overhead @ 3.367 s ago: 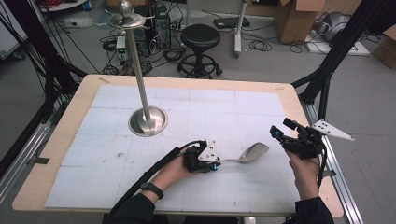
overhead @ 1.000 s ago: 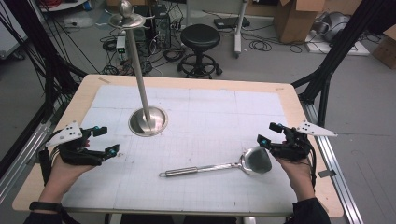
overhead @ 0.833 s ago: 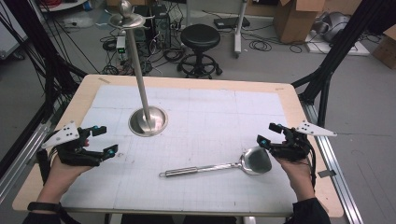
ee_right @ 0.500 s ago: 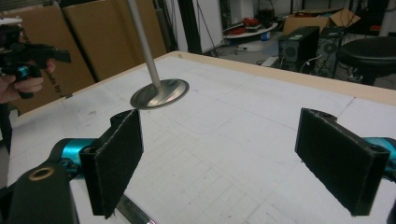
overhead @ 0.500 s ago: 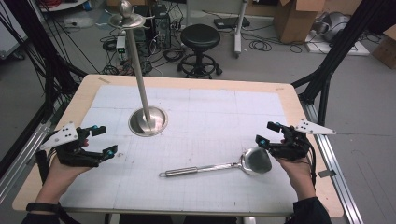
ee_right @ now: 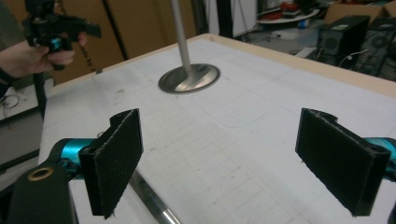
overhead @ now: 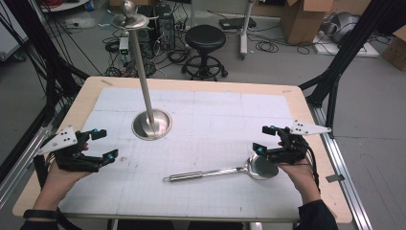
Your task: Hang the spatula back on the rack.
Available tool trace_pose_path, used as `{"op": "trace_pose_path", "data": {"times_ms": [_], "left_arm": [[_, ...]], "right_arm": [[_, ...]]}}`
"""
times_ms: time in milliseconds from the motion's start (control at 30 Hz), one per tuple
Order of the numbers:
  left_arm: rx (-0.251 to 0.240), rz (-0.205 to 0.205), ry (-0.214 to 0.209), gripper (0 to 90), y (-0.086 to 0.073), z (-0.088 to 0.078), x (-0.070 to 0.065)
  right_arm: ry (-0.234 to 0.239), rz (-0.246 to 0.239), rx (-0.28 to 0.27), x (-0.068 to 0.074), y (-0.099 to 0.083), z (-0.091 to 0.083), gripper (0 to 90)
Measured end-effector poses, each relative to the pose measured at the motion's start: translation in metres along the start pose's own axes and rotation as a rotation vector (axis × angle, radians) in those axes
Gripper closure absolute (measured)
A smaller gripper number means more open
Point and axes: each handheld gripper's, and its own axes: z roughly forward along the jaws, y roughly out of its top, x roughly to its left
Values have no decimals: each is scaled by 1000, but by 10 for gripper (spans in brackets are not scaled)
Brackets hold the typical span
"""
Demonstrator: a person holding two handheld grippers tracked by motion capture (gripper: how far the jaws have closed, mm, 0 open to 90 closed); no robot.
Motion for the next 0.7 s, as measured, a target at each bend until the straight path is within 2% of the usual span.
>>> {"op": "trace_pose_path", "data": {"times_ms": [367, 700], "left_arm": [[20, 5, -10, 148, -1, 3, -1], [34, 10, -15, 147, -2, 6, -2]], "right_arm": [[114, -87, 129, 13, 3, 39, 141], [178, -136, 254, 24, -3, 71, 141]]}}
